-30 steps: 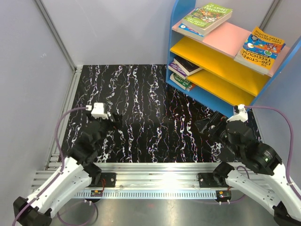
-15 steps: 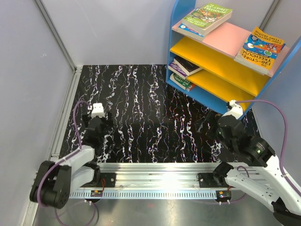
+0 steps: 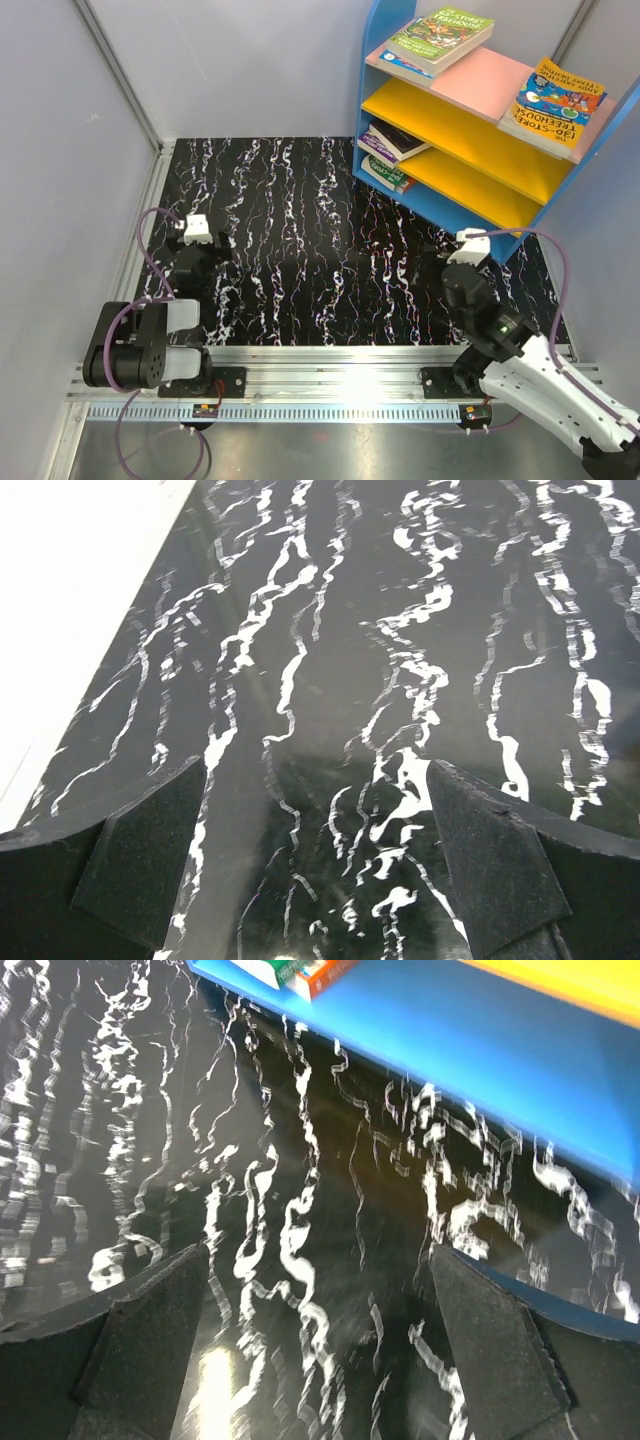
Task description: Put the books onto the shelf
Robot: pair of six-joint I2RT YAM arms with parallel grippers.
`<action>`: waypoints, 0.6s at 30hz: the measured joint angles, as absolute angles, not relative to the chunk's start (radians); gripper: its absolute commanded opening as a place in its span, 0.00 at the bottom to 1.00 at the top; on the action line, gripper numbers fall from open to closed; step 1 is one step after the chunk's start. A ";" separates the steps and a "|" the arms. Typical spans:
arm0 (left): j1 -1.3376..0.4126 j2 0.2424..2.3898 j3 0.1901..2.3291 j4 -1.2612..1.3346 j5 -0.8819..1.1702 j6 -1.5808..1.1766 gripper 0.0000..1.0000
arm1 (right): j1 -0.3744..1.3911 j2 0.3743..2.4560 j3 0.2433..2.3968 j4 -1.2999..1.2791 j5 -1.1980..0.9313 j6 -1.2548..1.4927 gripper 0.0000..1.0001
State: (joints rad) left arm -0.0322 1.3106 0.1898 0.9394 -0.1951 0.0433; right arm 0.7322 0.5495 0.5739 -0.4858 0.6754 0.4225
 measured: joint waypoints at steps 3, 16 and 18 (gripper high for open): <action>-0.010 1.319 0.192 0.944 -0.149 0.029 0.99 | 0.732 0.572 0.478 -0.323 0.679 0.284 1.00; 0.018 1.324 0.192 0.945 -0.093 0.014 0.99 | 0.181 1.152 0.277 0.499 0.471 0.044 1.00; 0.018 1.324 0.192 0.944 -0.090 0.014 0.99 | 0.159 1.257 0.284 0.607 0.440 0.053 1.00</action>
State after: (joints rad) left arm 0.0181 1.3239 0.1921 0.9443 -0.0902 0.0135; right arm 0.1589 1.2568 0.2844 0.6071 0.4404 0.0532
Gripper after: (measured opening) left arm 0.987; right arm 0.994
